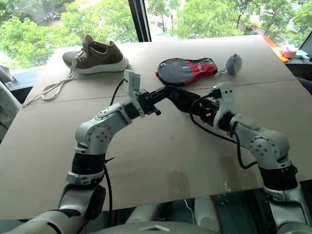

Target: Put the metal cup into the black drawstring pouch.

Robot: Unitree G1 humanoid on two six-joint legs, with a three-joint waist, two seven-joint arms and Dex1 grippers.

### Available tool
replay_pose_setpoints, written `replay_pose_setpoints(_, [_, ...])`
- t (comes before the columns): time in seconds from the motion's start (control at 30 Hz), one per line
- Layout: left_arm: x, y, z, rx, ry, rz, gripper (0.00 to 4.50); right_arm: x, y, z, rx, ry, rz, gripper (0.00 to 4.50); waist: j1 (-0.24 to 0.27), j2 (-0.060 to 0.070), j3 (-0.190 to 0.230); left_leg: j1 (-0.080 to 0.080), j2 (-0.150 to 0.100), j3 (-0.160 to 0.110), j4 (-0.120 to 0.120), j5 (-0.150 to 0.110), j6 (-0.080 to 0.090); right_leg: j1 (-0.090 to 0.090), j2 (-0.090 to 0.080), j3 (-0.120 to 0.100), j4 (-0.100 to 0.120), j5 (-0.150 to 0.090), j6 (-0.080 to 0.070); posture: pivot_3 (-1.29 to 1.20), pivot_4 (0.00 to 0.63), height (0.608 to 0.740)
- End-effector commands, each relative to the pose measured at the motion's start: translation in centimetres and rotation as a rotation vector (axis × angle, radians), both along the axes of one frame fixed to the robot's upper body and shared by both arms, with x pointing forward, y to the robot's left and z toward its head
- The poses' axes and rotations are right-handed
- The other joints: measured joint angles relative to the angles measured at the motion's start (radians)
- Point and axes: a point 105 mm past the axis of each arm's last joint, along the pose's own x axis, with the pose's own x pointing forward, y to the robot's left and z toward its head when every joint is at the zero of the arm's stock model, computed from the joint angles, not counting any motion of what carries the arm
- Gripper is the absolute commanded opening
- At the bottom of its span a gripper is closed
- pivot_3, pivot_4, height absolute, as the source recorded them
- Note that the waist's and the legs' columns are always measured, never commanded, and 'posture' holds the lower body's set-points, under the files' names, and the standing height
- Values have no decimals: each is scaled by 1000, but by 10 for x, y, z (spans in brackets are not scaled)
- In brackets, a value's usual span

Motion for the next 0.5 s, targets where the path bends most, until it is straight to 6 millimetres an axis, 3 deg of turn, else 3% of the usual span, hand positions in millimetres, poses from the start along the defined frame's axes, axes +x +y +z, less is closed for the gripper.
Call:
replay_pose_setpoints(0.03, [0, 4, 17, -9, -85, 20, 0, -12, 2, 13, 15, -56, 61, 1699, 2, 0, 0, 0, 0, 0, 0, 0, 0, 0, 0, 0, 0, 0, 0, 0, 150, 740])
replay_pose_setpoints(0.1, [-1, 3, 16, 3, -90, 13, 0, -23, 4, 18, 24, -66, 123, 1699, 4, 0, 0, -1, 0, 0, 1, 0, 0, 0, 0, 0, 0, 0, 0, 0, 150, 740])
replay_pose_setpoints(0.2, [-2, 0, 15, 19, -99, -1, 0, -24, 4, 23, 18, -86, 128, 1699, 5, 0, 0, -1, 0, 0, 1, 0, 0, 0, 0, 0, 0, 0, 0, 0, 150, 740])
replay_pose_setpoints(0.33, [-6, -5, 16, 26, -115, -24, 0, -21, 5, 24, 5, -100, 115, 2859, 8, 0, 0, -1, 0, 0, 3, 0, 0, 0, 0, 0, 1, 0, 0, 0, 150, 740])
replay_pose_setpoints(0.4, [-6, -6, 17, 25, -118, -25, 0, -22, 6, 24, 5, -100, 119, 3792, 10, -1, 0, -1, 0, -1, 3, 0, 0, 0, 0, 0, 2, 0, 0, 0, 150, 740])
replay_pose_setpoints(0.5, [-5, -3, 17, 27, -121, -14, 0, -29, 3, 23, -20, -96, 152, 3792, 14, -1, 0, -1, 0, 0, 3, 0, 0, 0, 0, 0, 1, 0, 0, 0, 150, 740])
